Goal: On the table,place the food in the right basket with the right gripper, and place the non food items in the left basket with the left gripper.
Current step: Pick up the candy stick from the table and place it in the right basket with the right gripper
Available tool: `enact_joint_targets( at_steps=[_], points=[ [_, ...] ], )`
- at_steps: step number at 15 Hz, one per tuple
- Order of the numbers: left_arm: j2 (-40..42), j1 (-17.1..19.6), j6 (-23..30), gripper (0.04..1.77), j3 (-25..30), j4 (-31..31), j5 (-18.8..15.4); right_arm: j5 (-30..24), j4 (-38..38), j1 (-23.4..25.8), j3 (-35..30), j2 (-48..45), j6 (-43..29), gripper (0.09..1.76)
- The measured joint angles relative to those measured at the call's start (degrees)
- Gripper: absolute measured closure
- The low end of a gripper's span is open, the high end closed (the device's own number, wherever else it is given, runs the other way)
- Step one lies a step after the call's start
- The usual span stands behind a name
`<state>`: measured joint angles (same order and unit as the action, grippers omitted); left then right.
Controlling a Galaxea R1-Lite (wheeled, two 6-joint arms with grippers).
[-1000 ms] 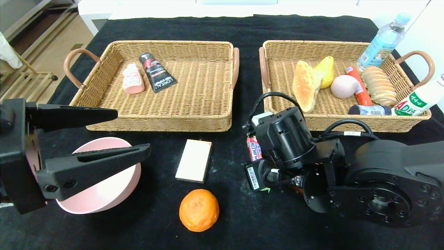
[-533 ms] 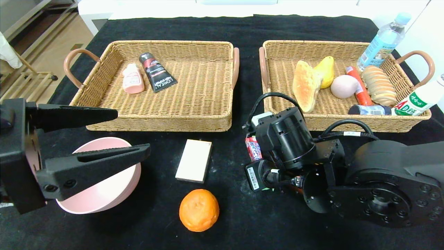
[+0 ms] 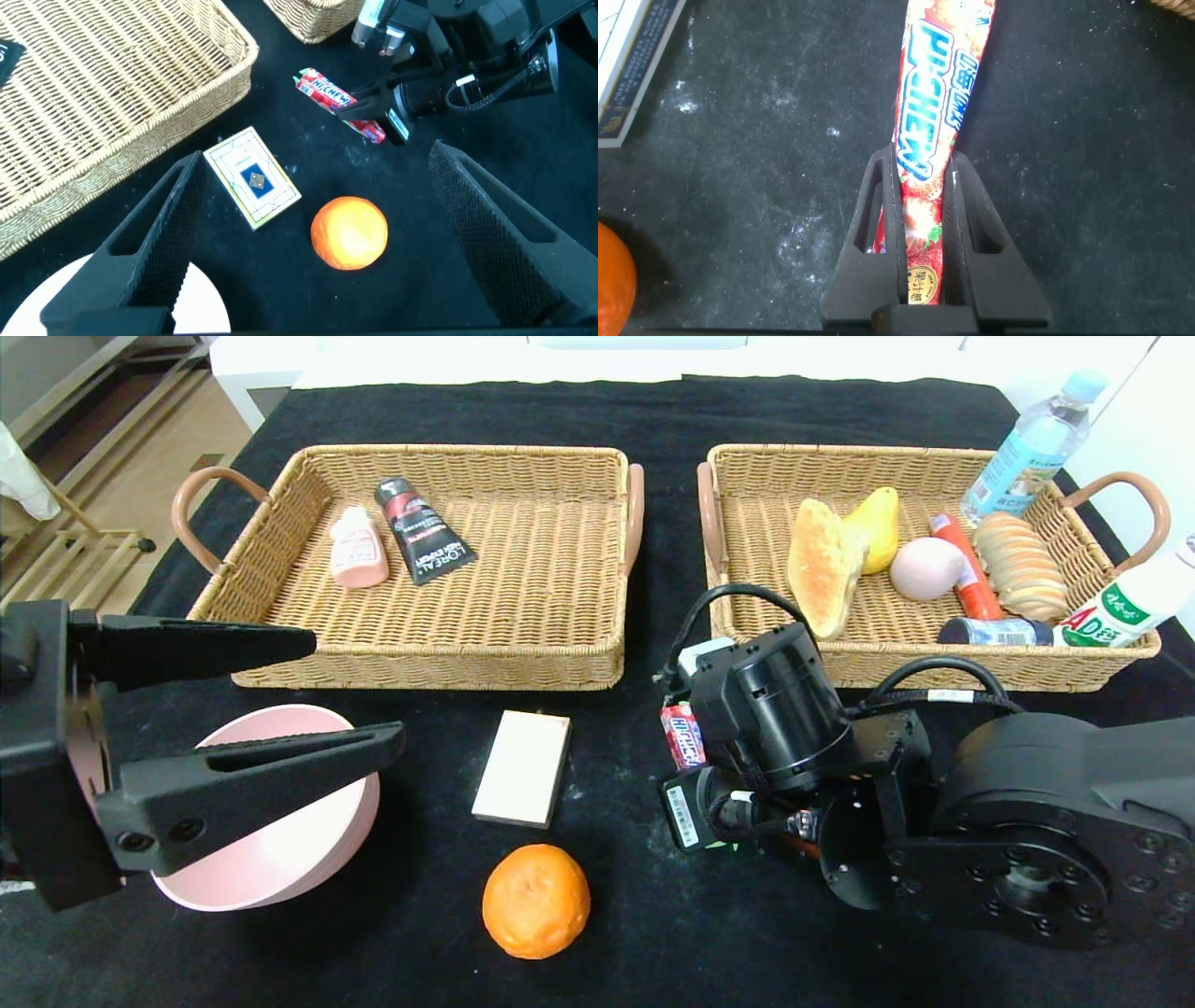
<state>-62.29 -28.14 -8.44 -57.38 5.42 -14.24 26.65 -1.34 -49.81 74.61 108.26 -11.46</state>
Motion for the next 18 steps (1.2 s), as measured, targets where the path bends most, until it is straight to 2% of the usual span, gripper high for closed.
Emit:
enact_joint_targets(
  at_steps=[5, 13, 18],
  points=[
    [-0.1, 0.0, 0.0, 0.09, 0.0, 0.0, 0.0, -3.7, 0.0, -0.1, 0.0, -2.5, 0.0, 1.53],
    [-0.4, 0.0, 0.0, 0.09, 0.1, 0.1, 0.0, -3.9, -0.4, 0.0, 4.9, -7.3, 0.4, 1.53],
    [-0.3, 0.0, 0.0, 0.09, 0.2, -0.1, 0.0, -3.9, -0.6, 1.9, 8.3, -8.7, 1.8, 1.53]
  ],
)
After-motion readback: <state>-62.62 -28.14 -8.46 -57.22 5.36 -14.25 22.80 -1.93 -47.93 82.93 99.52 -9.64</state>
